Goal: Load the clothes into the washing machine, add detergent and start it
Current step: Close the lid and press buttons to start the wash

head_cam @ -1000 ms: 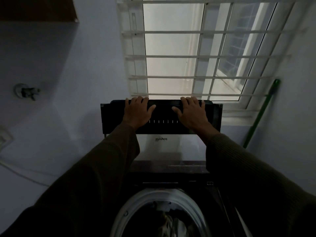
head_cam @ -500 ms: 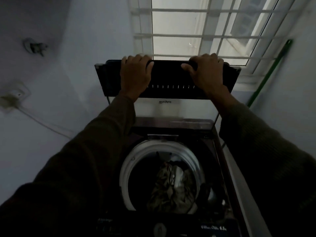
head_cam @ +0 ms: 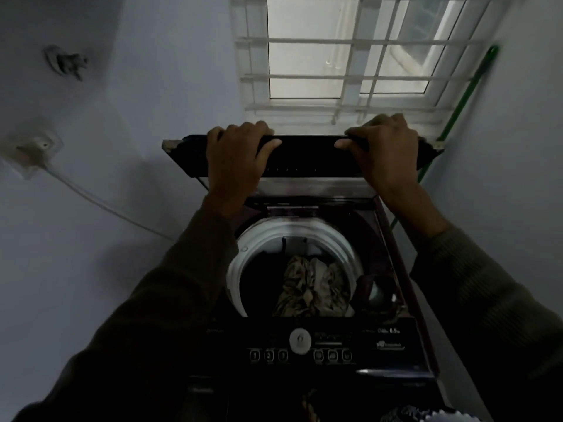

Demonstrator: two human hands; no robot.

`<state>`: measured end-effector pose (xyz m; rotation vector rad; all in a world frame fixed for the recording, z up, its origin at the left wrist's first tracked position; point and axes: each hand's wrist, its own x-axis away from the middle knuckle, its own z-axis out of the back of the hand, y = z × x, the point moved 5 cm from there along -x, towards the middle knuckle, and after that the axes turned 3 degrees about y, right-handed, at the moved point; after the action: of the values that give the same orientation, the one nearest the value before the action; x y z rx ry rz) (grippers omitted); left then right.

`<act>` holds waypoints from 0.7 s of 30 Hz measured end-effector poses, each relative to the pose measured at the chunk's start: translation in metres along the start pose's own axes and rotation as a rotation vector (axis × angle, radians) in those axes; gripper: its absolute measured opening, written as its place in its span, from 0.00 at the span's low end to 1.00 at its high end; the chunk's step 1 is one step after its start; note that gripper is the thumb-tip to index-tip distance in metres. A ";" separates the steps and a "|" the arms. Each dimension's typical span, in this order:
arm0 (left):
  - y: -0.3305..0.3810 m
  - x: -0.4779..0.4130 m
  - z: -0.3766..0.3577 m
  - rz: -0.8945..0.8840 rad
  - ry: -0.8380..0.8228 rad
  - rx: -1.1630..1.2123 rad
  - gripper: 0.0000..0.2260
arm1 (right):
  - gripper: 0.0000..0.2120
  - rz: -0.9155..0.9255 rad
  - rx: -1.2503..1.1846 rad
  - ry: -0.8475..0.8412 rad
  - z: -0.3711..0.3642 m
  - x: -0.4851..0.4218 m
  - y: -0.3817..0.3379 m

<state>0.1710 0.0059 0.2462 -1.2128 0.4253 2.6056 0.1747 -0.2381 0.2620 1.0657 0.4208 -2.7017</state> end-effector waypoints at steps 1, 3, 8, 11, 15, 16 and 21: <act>0.000 0.009 0.005 -0.012 -0.020 0.042 0.16 | 0.19 0.014 -0.024 -0.005 0.003 0.012 -0.002; -0.005 0.029 0.014 -0.022 -0.045 0.117 0.19 | 0.18 0.066 -0.058 -0.016 0.009 0.039 -0.006; -0.014 0.083 0.026 -0.019 -0.222 0.108 0.29 | 0.17 0.256 -0.017 -0.085 0.017 0.105 -0.016; -0.014 0.114 0.019 -0.018 -0.353 0.129 0.32 | 0.16 0.376 0.048 -0.084 0.014 0.139 -0.023; -0.013 0.150 0.005 -0.016 -0.575 0.097 0.42 | 0.14 0.463 0.090 -0.148 0.006 0.173 -0.027; -0.011 0.158 0.005 -0.036 -0.626 0.073 0.43 | 0.14 0.492 0.096 -0.180 0.003 0.181 -0.026; -0.008 0.201 -0.008 -0.076 -0.825 -0.017 0.53 | 0.22 0.563 0.076 -0.343 -0.012 0.219 -0.025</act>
<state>0.0526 0.0287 0.0845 -0.0807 0.1774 2.7410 0.0180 -0.2296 0.1064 0.5942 -0.0429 -2.3270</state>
